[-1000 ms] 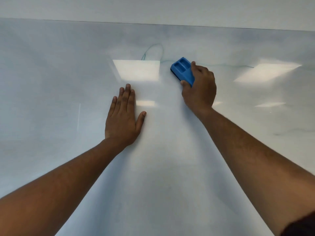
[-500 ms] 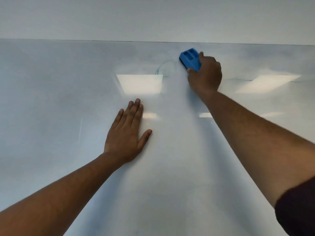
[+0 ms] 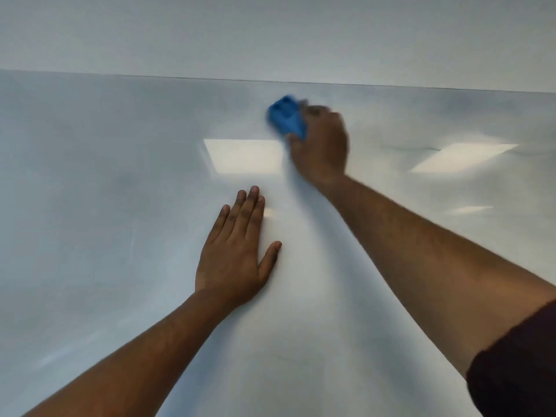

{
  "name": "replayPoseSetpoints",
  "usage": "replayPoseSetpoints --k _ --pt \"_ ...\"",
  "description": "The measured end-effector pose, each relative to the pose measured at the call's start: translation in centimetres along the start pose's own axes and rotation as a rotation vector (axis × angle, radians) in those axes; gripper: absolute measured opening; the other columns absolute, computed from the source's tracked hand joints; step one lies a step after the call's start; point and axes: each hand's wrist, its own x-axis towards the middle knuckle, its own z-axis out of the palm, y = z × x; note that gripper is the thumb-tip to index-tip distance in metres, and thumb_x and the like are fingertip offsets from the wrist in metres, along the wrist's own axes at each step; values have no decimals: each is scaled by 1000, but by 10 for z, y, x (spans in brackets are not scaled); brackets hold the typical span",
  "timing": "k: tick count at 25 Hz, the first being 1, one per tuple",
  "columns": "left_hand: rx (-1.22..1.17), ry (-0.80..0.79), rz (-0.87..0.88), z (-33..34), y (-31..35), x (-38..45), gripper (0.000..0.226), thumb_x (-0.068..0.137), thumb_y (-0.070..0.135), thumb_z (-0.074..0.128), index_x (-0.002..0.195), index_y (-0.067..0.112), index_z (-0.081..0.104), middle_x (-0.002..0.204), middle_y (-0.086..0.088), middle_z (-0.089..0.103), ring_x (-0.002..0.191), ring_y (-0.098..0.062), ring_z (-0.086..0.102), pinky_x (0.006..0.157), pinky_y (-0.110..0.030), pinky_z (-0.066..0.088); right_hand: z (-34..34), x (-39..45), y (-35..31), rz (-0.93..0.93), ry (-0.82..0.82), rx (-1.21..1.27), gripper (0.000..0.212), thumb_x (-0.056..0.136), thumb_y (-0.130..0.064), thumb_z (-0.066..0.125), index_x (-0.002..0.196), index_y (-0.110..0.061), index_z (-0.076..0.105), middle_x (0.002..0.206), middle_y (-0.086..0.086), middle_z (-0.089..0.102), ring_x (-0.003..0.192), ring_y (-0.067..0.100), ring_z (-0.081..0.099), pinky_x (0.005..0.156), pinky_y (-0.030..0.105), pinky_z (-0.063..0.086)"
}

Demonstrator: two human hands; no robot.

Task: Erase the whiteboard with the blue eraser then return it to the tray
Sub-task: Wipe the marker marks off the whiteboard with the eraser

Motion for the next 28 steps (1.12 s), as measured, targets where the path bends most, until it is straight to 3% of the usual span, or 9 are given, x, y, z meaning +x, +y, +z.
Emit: replayPoseSetpoints --k 3,7,12,16,18,22,23,24,28 --pt "-4 -17 8 -1 -1 -2 81 107 60 26 172 14 10 180 -1 3 167 -17 0 136 -38 7 3 -18 6 -333 -163 -20 67 97 -40 64 158 -20 41 146 2 56 131 25 49 105 34 45" --pt "-4 -5 16 -1 -2 -3 79 107 56 31 171 12 13 180 -2 4 167 -17 0 136 -38 7 -17 7 32 216 14 10 68 98 -34 67 158 -17 41 146 5 56 132 27 50 106 35 44" --pt "-2 -42 19 -4 -3 -5 80 107 57 26 171 13 12 180 -2 3 167 -17 0 136 -38 8 -11 -65 18 -311 -102 -76 66 98 -40 64 156 -16 43 141 7 58 126 28 52 94 39 53" --pt "-10 -80 55 -10 -7 -4 80 105 56 25 171 12 13 180 -2 2 167 -17 0 136 -40 10 -34 -23 73 226 6 -99 67 99 -40 61 159 -20 37 145 7 54 132 29 47 100 39 47" --pt "2 -84 42 -12 -2 5 82 104 58 23 171 12 9 180 -1 -1 167 -16 -3 136 -39 8 -32 -26 63 299 37 -85 68 99 -38 63 159 -19 37 144 7 54 130 29 48 98 39 47" --pt "-38 -95 -57 -12 25 31 85 104 60 21 171 13 -1 179 -1 -10 164 -14 -14 135 -32 -5 -34 -67 62 -404 -99 -138 66 97 -41 64 154 -14 46 136 8 61 120 30 57 84 40 57" --pt "-47 -93 -77 -11 31 31 84 104 58 23 171 12 1 180 -2 -8 164 -15 -14 135 -33 -4 -41 -65 78 -458 -125 -160 65 97 -41 64 154 -14 46 136 9 61 120 31 57 83 41 58" --pt "-52 -92 -91 -10 34 30 84 104 56 24 171 11 3 180 -4 -7 165 -17 -12 135 -34 -3 -48 -58 101 -381 -122 -181 65 98 -41 62 156 -16 44 138 10 59 123 32 55 86 43 57" --pt "-49 -72 -71 -12 42 26 79 103 48 24 170 7 14 179 -5 1 166 -19 -3 136 -38 4 -74 -32 178 352 47 -176 67 103 -45 53 161 -21 32 144 12 50 131 31 45 97 42 49"
